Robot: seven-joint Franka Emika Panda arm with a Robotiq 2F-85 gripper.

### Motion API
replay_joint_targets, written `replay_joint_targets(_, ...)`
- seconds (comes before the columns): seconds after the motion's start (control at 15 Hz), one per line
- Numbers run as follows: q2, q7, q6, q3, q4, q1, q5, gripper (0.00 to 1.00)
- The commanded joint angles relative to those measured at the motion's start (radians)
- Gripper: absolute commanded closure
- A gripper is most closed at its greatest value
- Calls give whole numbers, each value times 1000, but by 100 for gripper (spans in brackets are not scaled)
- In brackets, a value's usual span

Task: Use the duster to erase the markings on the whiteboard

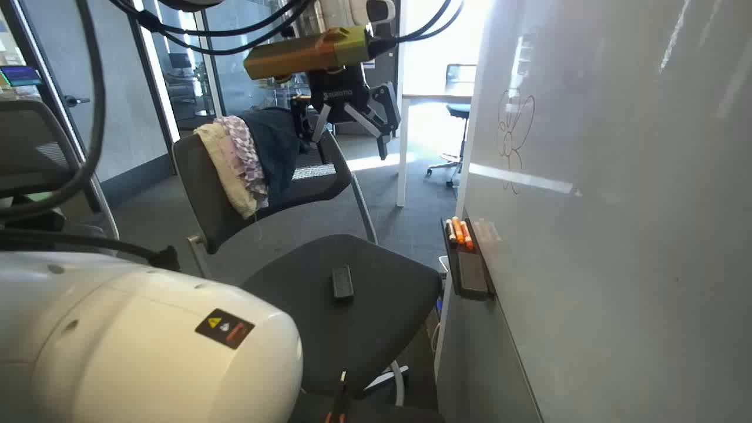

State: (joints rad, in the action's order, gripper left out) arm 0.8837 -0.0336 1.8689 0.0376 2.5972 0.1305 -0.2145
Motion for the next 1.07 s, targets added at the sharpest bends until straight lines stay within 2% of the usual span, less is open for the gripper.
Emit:
replay_joint_targets(0.0, 0, 7, -5, 8, -6, -12, -7, 0)
replay_joint_targets(0.4, 1, 23, -9, 5, -13, -1, -11, 0)
replay_joint_targets(0.53, -36, 59, -15, -19, -46, -31, 37, 0)
replay_joint_targets(0.73, -154, 99, 76, -86, -86, -122, 144, 0)
replay_joint_targets(0.87, -254, 108, 167, -131, -113, -167, 175, 0)
replay_joint_targets(1.0, -354, 106, 256, -168, -139, -184, 152, 0)
